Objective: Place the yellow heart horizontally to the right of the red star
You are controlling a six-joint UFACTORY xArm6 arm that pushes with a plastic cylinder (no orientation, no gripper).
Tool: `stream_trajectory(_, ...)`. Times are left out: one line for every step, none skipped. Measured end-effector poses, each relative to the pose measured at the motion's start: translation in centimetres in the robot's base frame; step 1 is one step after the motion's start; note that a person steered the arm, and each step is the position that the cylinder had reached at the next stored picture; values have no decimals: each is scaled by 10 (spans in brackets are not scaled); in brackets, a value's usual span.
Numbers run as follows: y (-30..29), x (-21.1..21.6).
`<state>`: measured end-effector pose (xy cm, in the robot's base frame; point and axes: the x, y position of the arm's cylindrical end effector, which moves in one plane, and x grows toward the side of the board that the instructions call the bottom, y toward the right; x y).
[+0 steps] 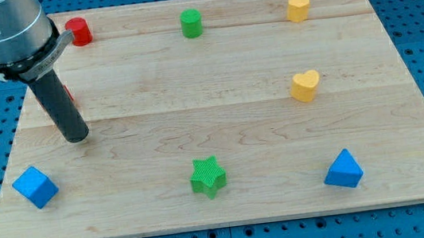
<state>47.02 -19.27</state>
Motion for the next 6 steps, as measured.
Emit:
stream_trajectory(0,0)
stream_trajectory(0,0)
stream_trajectory(73,0)
stream_trajectory(197,17)
stream_trajectory(314,30)
stream_trajectory(360,4)
